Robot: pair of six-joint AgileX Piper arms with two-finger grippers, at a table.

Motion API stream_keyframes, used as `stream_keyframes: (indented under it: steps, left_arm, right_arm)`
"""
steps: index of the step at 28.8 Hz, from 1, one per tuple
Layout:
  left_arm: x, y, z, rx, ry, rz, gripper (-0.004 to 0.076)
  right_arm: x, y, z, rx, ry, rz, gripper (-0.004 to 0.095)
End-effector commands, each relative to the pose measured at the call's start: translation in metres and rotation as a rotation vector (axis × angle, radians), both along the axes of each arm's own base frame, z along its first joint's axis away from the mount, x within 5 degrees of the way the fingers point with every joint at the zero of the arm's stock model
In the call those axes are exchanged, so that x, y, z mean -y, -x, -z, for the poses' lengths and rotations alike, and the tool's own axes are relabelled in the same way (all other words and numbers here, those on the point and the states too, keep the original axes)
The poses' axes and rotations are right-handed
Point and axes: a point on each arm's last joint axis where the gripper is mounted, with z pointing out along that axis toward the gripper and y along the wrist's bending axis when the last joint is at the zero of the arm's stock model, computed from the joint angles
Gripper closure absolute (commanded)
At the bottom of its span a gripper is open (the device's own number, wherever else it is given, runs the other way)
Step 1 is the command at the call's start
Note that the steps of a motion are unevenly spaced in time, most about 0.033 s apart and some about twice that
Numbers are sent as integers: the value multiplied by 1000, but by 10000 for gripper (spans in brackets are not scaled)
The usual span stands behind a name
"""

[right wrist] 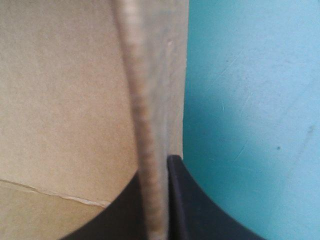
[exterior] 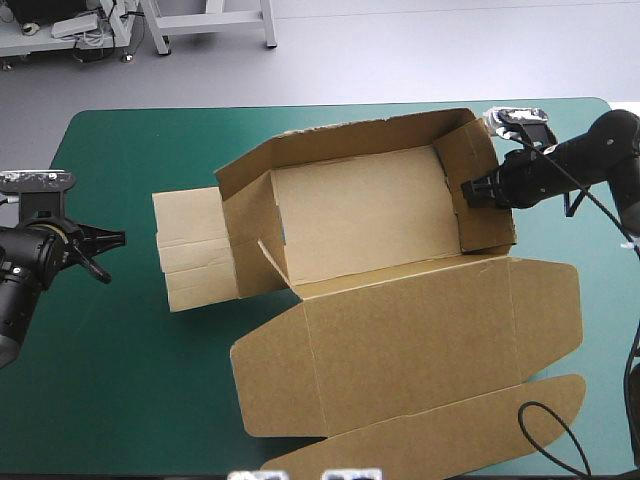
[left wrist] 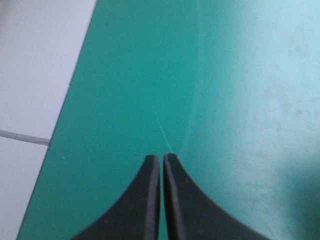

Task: Fold the box

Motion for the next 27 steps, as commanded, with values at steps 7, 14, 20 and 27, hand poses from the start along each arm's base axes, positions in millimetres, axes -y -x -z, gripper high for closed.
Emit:
stream_keyframes:
  steps: [7,14,20,27]
  left_arm:
    - [-4,-40,24,24,40,-37,714]
    - [7,-60,74,-63,338,156,711]
    - [42,-69,83,-64,631,491,712]
    - [75,-58,55,68,1003,879,712]
  right_arm:
    - [-5,27,-39,115,-61,-24,926]
    - [-9,28,-44,129,-117,-41,926]
    - [-10,28,-44,136,-126,-51,926]
    - [-10,28,-44,137,-121,-52,926]
